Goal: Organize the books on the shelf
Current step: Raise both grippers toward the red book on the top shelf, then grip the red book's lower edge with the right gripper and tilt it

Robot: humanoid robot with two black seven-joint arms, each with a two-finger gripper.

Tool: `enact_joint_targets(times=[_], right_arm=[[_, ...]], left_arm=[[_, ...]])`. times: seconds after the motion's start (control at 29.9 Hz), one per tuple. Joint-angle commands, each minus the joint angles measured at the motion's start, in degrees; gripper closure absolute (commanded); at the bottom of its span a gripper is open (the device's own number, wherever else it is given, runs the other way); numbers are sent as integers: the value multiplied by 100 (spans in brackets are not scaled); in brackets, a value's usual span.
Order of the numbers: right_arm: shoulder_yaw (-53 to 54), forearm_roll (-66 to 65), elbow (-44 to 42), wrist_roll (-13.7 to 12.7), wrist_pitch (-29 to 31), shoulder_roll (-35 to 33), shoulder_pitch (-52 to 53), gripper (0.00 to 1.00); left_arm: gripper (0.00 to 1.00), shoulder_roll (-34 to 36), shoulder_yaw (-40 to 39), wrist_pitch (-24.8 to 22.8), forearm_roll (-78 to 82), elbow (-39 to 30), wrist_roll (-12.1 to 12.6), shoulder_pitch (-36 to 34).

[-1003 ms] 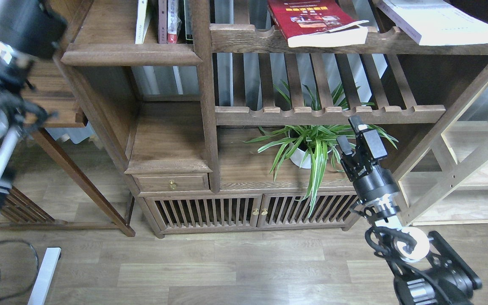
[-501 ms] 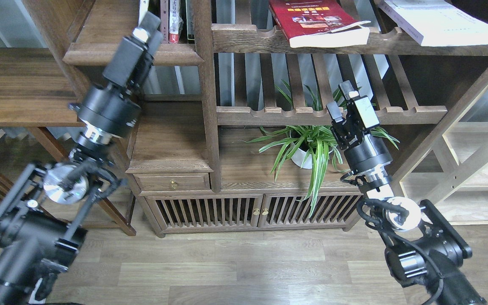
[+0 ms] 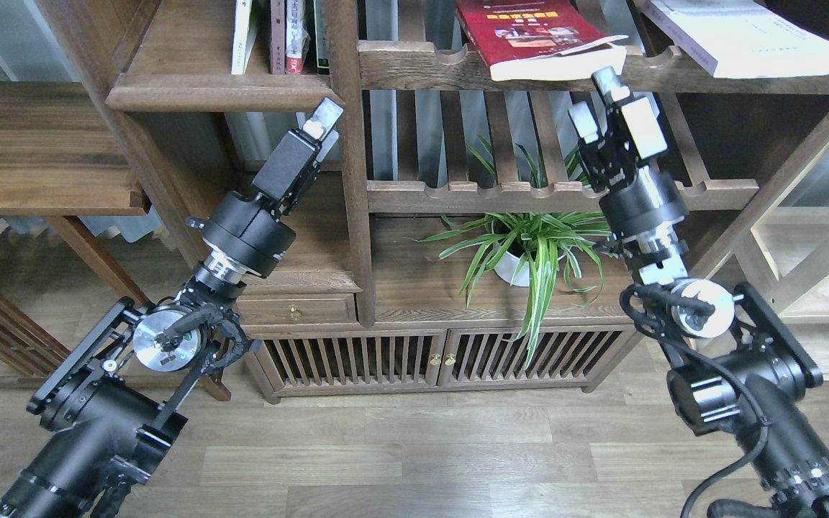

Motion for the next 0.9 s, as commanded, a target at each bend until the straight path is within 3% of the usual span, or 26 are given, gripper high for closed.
enact_joint_targets(times=[0.0, 0.43, 0.87], right_arm=[[-8, -1, 22, 3, -167, 14, 138, 2], [-78, -1, 31, -24, -1239, -100, 524, 3], [-394, -1, 49, -50, -1810, -267, 718, 4]], left_arm=[[2, -2, 91, 0, 5, 145, -1, -26], [2, -2, 223, 0, 5, 426, -1, -61], [2, -2, 205, 0, 5, 514, -10, -61]])
